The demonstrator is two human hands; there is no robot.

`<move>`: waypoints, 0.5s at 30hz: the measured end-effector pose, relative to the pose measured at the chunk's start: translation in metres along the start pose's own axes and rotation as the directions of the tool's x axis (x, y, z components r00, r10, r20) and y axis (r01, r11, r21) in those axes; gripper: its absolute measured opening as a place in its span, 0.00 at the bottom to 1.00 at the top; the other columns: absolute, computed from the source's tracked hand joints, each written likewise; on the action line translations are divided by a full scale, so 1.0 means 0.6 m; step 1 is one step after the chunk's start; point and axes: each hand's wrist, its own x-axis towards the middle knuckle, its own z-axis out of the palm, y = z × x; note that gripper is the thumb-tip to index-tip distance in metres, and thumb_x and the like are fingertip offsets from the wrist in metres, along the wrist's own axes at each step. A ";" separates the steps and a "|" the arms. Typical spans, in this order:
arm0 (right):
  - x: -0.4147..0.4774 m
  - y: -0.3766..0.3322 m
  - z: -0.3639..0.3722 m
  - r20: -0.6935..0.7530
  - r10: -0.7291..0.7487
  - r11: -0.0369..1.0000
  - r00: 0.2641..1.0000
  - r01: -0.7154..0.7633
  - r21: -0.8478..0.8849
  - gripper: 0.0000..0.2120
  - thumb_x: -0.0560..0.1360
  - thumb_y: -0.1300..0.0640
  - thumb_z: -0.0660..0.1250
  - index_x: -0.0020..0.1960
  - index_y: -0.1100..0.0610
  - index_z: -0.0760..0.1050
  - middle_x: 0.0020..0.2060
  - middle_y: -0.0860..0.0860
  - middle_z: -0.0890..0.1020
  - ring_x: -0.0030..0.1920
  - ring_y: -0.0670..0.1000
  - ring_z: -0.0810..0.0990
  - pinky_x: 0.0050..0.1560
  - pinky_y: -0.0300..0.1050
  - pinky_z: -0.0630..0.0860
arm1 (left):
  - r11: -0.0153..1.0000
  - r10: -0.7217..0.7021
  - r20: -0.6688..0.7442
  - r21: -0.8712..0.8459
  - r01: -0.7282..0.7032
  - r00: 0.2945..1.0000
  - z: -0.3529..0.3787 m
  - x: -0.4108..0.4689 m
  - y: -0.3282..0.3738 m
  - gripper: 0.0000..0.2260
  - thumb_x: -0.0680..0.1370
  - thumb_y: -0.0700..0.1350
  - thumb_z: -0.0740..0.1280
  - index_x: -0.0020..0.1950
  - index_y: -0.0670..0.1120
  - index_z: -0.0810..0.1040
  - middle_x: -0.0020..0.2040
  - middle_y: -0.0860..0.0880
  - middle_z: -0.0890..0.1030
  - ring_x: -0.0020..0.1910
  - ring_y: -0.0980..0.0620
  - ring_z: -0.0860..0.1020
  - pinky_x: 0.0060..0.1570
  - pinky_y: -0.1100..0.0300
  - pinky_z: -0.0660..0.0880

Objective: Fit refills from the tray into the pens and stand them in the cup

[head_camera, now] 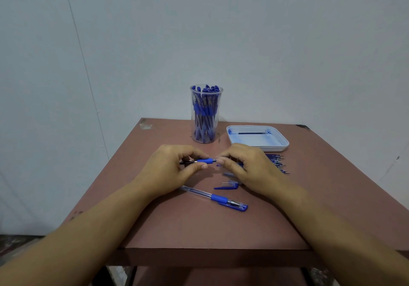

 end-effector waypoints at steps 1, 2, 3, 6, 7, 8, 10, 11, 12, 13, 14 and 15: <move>-0.001 -0.001 -0.001 -0.006 0.018 1.000 1.000 -0.018 0.016 0.10 0.76 0.47 0.68 0.55 0.50 0.80 0.43 0.41 0.79 0.44 0.44 0.78 0.44 0.31 0.72 | 1.000 0.001 -0.005 -0.002 -0.001 1.000 0.000 0.000 0.000 0.09 0.73 0.55 0.71 0.51 0.57 0.84 0.42 0.62 0.84 0.40 0.58 0.81 0.40 0.57 0.78; -0.003 -0.004 -0.001 -0.009 0.029 0.999 1.000 -0.029 0.025 0.11 0.75 0.47 0.70 0.55 0.49 0.79 0.43 0.41 0.79 0.44 0.44 0.78 0.44 0.32 0.73 | 1.000 0.001 -0.009 -0.005 -0.002 1.000 0.000 0.000 0.000 0.08 0.73 0.55 0.71 0.51 0.57 0.85 0.42 0.62 0.84 0.40 0.58 0.81 0.40 0.57 0.78; -0.003 -0.005 -0.001 -0.012 0.025 0.999 1.000 -0.025 0.025 0.09 0.74 0.49 0.71 0.53 0.49 0.78 0.42 0.41 0.79 0.43 0.45 0.77 0.43 0.31 0.73 | 1.000 0.001 -0.008 -0.008 -0.001 1.000 0.000 0.000 0.000 0.08 0.74 0.54 0.72 0.51 0.57 0.85 0.42 0.62 0.84 0.40 0.59 0.81 0.40 0.57 0.78; -0.001 -0.007 0.000 -0.004 0.004 1.000 1.000 -0.004 -0.001 0.05 0.77 0.52 0.69 0.49 0.52 0.79 0.40 0.42 0.78 0.42 0.43 0.77 0.41 0.30 0.70 | 1.000 -0.003 0.006 -0.018 0.003 1.000 0.000 0.000 0.000 0.07 0.74 0.53 0.73 0.52 0.56 0.84 0.42 0.62 0.84 0.40 0.59 0.81 0.41 0.56 0.79; 0.000 -0.006 -0.001 -0.002 0.003 1.000 1.000 -0.003 -0.004 0.06 0.78 0.51 0.67 0.48 0.52 0.80 0.40 0.41 0.78 0.42 0.42 0.77 0.42 0.30 0.70 | 1.000 -0.004 0.007 -0.020 0.004 1.000 0.001 0.000 -0.001 0.07 0.74 0.53 0.73 0.51 0.56 0.84 0.42 0.62 0.84 0.40 0.58 0.81 0.41 0.55 0.79; 0.000 -0.005 -0.001 0.002 0.008 1.000 1.000 -0.008 -0.001 0.08 0.79 0.50 0.66 0.49 0.52 0.81 0.40 0.41 0.79 0.43 0.42 0.77 0.42 0.30 0.70 | 1.000 -0.004 0.005 -0.022 0.005 1.000 0.001 0.000 -0.001 0.08 0.74 0.54 0.72 0.51 0.57 0.84 0.42 0.62 0.84 0.40 0.58 0.81 0.41 0.55 0.79; -0.002 -0.006 -0.002 0.011 0.036 0.999 0.999 -0.036 0.020 0.09 0.78 0.48 0.66 0.54 0.50 0.80 0.42 0.41 0.80 0.44 0.42 0.78 0.43 0.30 0.71 | 1.000 -0.001 0.000 -0.025 0.001 1.000 0.002 0.001 -0.001 0.08 0.74 0.54 0.72 0.51 0.57 0.84 0.42 0.62 0.83 0.40 0.58 0.81 0.40 0.57 0.78; -0.003 -0.009 -0.003 0.013 0.040 0.999 0.999 -0.041 0.021 0.10 0.77 0.48 0.68 0.56 0.49 0.79 0.42 0.42 0.80 0.43 0.43 0.78 0.43 0.30 0.72 | 1.000 0.002 -0.002 -0.024 -0.002 1.000 0.002 0.001 -0.001 0.07 0.74 0.54 0.72 0.51 0.57 0.84 0.42 0.62 0.83 0.40 0.58 0.81 0.40 0.58 0.77; -0.004 -0.010 -0.002 0.012 0.034 0.999 0.999 -0.034 0.011 0.09 0.76 0.49 0.70 0.55 0.49 0.78 0.41 0.41 0.79 0.42 0.44 0.77 0.42 0.30 0.72 | 1.000 0.001 -0.002 -0.022 -0.001 1.000 0.001 0.001 -0.001 0.07 0.74 0.53 0.73 0.51 0.57 0.84 0.41 0.62 0.83 0.39 0.58 0.81 0.40 0.59 0.77; -0.002 -0.011 -0.001 0.011 0.024 1.000 1.000 -0.024 -0.007 0.07 0.75 0.50 0.70 0.53 0.49 0.77 0.40 0.41 0.78 0.42 0.43 0.77 0.41 0.30 0.71 | 1.000 -0.002 -0.001 -0.020 0.002 1.000 0.001 0.000 -0.001 0.07 0.74 0.52 0.73 0.51 0.57 0.84 0.41 0.62 0.83 0.39 0.58 0.81 0.39 0.59 0.77; -0.001 -0.012 -0.001 0.015 0.015 1.000 1.000 -0.015 -0.023 0.05 0.76 0.51 0.70 0.50 0.50 0.77 0.39 0.40 0.77 0.41 0.43 0.76 0.41 0.30 0.70 | 1.000 -0.004 0.001 -0.018 0.004 1.000 0.001 0.000 0.000 0.06 0.74 0.52 0.73 0.51 0.57 0.84 0.41 0.62 0.83 0.39 0.57 0.81 0.39 0.59 0.77; 0.000 -0.012 -0.001 0.021 0.013 1.000 1.000 -0.012 -0.027 0.05 0.77 0.50 0.68 0.49 0.51 0.78 0.38 0.39 0.77 0.41 0.41 0.76 0.40 0.29 0.69 | 1.000 -0.004 0.003 -0.017 0.004 1.000 0.001 0.000 0.000 0.06 0.74 0.52 0.73 0.51 0.57 0.84 0.41 0.62 0.83 0.39 0.57 0.81 0.39 0.59 0.77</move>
